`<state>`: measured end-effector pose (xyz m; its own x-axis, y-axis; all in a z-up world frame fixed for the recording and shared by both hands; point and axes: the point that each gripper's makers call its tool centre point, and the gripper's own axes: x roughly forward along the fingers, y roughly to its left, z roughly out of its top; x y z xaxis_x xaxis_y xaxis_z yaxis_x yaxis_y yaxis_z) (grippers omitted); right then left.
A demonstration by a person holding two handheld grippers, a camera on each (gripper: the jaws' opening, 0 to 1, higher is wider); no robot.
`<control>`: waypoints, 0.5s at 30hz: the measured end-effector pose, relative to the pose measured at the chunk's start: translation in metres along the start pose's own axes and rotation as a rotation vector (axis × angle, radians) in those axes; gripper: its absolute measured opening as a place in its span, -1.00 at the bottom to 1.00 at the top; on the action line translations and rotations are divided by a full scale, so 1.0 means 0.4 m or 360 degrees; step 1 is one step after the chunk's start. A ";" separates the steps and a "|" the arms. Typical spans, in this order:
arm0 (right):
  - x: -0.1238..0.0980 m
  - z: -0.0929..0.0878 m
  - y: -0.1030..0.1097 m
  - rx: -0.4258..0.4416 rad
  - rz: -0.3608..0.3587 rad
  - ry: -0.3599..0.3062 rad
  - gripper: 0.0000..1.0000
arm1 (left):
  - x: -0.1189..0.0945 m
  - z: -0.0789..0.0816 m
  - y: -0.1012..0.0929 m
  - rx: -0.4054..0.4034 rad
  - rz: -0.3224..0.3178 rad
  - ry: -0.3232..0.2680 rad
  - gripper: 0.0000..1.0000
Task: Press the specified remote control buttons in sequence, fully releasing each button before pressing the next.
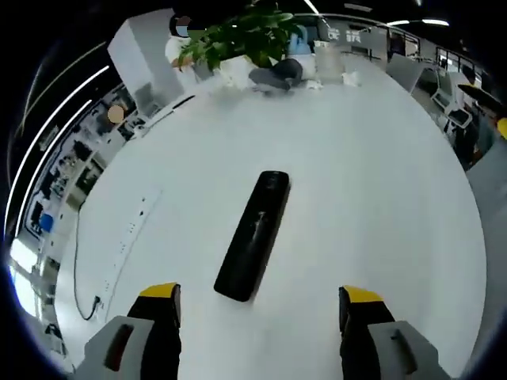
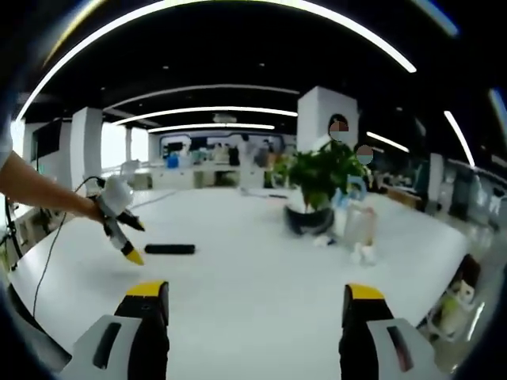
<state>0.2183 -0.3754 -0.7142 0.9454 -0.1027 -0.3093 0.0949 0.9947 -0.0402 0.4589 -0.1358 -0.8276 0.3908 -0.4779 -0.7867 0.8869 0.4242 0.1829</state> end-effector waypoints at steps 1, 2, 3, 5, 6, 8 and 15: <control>-0.001 0.002 0.001 0.0004 0.0002 -0.0008 0.83 | -0.014 -0.001 -0.010 -0.0033 -0.0003 -0.0027 0.75; -0.001 0.003 0.000 0.0001 -0.0002 -0.0012 0.86 | -0.024 -0.006 -0.017 -0.0054 0.0000 -0.0031 0.77; -0.002 0.005 -0.001 -0.0011 -0.0010 -0.0019 0.88 | -0.032 -0.007 -0.021 -0.0066 0.0018 -0.0047 0.80; -0.003 0.006 0.000 -0.0015 -0.0009 -0.0025 0.91 | -0.045 -0.006 -0.029 -0.0076 0.0047 -0.0099 0.81; -0.004 0.009 0.000 -0.0014 -0.0007 -0.0034 0.92 | -0.053 -0.015 -0.037 -0.0092 0.0056 -0.0095 0.84; -0.004 0.010 -0.001 -0.0014 -0.0008 -0.0038 0.95 | -0.068 -0.016 -0.054 -0.0117 0.0062 -0.0136 0.91; -0.009 0.015 -0.013 -0.0011 -0.0044 -0.0052 0.98 | -0.144 0.012 -0.072 -0.0395 0.0179 -0.0386 0.96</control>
<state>0.2161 -0.3801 -0.7072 0.9522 -0.1296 -0.2766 0.1191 0.9914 -0.0547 0.4119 -0.1242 -0.7848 0.5559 -0.5734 -0.6018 0.7599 0.6441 0.0883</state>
